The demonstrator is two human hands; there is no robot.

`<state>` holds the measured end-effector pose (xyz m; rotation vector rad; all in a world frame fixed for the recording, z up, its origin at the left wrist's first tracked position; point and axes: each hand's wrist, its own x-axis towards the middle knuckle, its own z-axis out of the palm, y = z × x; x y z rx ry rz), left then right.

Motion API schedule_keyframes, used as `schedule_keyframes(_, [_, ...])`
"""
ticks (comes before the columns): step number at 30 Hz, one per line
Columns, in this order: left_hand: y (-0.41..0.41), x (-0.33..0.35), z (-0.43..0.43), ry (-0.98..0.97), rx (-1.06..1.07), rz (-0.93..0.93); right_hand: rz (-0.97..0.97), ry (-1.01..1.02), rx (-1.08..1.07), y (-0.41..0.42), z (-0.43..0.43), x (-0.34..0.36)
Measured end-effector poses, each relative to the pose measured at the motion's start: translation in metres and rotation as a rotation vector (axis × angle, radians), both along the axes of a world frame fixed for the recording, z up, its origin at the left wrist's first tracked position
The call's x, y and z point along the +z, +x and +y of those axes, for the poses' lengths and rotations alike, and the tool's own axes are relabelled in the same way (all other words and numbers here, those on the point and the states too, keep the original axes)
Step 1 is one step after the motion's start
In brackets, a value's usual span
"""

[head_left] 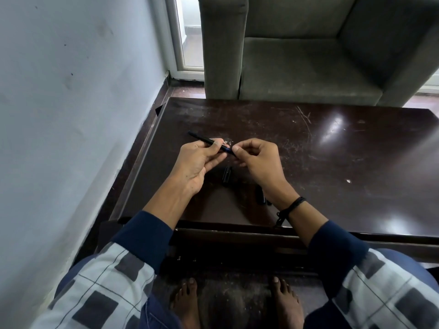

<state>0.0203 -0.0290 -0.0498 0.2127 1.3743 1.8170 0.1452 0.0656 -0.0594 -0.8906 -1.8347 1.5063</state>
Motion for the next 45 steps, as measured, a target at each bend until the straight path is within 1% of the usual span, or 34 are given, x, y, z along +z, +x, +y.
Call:
schedule_keyframes(3, [0.0001, -0.0004, 0.0002, -0.004, -0.001, -0.001, -0.005, 0.048, 0.016, 0.0007, -0.0005, -0.0003])
schedule_keyframes(10, [-0.0003, 0.0015, -0.0005, 0.004, 0.012, -0.001, 0.005, 0.000, 0.010, 0.0001, -0.0007, -0.0010])
schedule_keyframes(14, [-0.0008, 0.0011, -0.0006, 0.003, 0.000, -0.002, -0.011, 0.075, 0.020, 0.0003, -0.0002, -0.0007])
schedule_keyframes(20, [-0.0010, 0.0017, -0.0004, 0.002, 0.004, 0.008, 0.000, 0.022, 0.018, -0.0006, -0.0017, -0.0002])
schedule_keyframes(24, [0.0005, 0.0022, -0.0002, 0.006, 0.000, 0.005, -0.012, 0.096, 0.033, -0.0009, -0.0006, -0.0024])
schedule_keyframes(26, [0.0002, 0.0026, -0.0008, 0.014, -0.001, 0.002, 0.003, 0.086, 0.053, -0.0004, -0.0013, -0.0019])
schedule_keyframes(31, [-0.0008, 0.0004, -0.0004, 0.014, -0.005, 0.014, 0.013, 0.036, 0.018, -0.0004, -0.0031, -0.0002])
schedule_keyframes(35, [0.0009, 0.0002, 0.0005, 0.007, -0.008, 0.011, -0.018, 0.096, 0.028, -0.0015, -0.0018, -0.0044])
schedule_keyframes(38, [0.0017, 0.0011, 0.0009, 0.002, -0.011, 0.014, 0.001, 0.088, 0.034, -0.0018, -0.0023, -0.0055])
schedule_keyframes(40, [0.0009, 0.0016, 0.0008, 0.013, -0.011, 0.012, 0.016, 0.069, -0.011, -0.0015, -0.0017, -0.0043])
schedule_keyframes(45, [-0.0016, 0.0010, -0.0002, 0.002, 0.002, 0.009, -0.031, 0.098, -0.015, -0.0021, 0.0007, -0.0041])
